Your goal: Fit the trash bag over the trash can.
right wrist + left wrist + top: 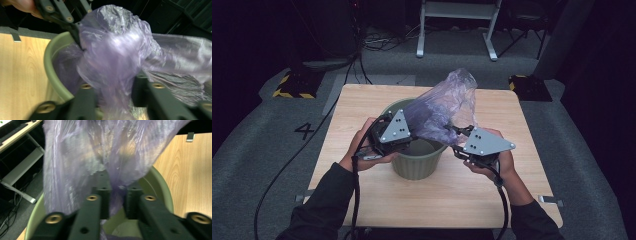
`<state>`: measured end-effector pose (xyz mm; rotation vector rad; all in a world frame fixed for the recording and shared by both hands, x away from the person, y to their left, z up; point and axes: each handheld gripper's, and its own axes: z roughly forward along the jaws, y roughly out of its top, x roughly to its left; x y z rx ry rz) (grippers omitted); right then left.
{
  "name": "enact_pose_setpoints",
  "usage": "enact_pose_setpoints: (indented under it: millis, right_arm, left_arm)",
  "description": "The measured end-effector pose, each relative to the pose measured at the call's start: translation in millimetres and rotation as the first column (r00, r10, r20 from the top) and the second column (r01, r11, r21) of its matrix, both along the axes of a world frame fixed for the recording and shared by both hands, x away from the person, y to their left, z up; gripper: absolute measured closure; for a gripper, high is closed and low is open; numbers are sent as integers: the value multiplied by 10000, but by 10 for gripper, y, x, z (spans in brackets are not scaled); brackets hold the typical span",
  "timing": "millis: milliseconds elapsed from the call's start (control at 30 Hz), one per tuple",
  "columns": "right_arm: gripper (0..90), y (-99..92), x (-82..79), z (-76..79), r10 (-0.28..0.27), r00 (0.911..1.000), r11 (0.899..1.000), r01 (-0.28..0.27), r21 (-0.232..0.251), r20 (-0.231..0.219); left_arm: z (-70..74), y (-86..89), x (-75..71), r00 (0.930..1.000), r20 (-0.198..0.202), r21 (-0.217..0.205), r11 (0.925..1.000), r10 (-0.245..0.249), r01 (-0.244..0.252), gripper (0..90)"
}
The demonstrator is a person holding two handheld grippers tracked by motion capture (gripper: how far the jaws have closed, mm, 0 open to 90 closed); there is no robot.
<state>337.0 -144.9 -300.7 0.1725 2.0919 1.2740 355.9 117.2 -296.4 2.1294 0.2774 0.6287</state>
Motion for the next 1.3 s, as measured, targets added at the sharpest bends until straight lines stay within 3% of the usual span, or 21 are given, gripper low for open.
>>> enact_pose_setpoints:
  millis: [100,233,433,500,600,733,900,1100,1200,1300]
  right_arm:
    - [442,-34,-21,8,-25,9998,9997,31,256,-217]
    - [284,-104,-62,39,-147,9993,9977,170,655,-357]
    - [235,-204,-133,60,-351,9983,9970,381,668,-462]
    - [255,-242,-148,58,-424,9982,9969,451,643,-436]
    - [367,-288,-157,20,-523,9981,9972,540,518,-324]
    - [649,-301,-156,-70,-444,9984,9989,449,152,-336]
    - [852,-267,-178,-152,-118,9996,9999,116,-69,-275]
    - [893,-215,-230,-227,234,9991,9993,-243,-272,-350]
    - [894,-189,-243,-257,296,9987,9988,-311,-379,-411]
    - [894,-170,-252,-275,373,9983,9985,-391,-387,-447]
  left_arm:
    - [-29,39,-10,10000,36,88,10000,44,-44,875]
    - [-71,73,-25,10000,-4,111,9999,98,-98,886]
    - [-102,143,-8,9995,-22,34,9995,299,-299,887]
    - [-108,178,-2,9993,-51,-38,9993,366,-366,886]
    - [-113,248,-9,9996,-119,-298,9992,253,-256,884]
    - [-139,318,-20,9995,-220,-489,9986,214,-225,874]
    - [-180,372,-63,9991,-280,-723,9968,311,-331,759]
    - [-240,406,-190,9997,-121,-803,9965,232,-241,696]
    - [-250,422,-232,9995,-200,-1054,9941,233,-253,645]
    - [-231,427,-283,9996,-184,-1492,9886,197,-222,531]
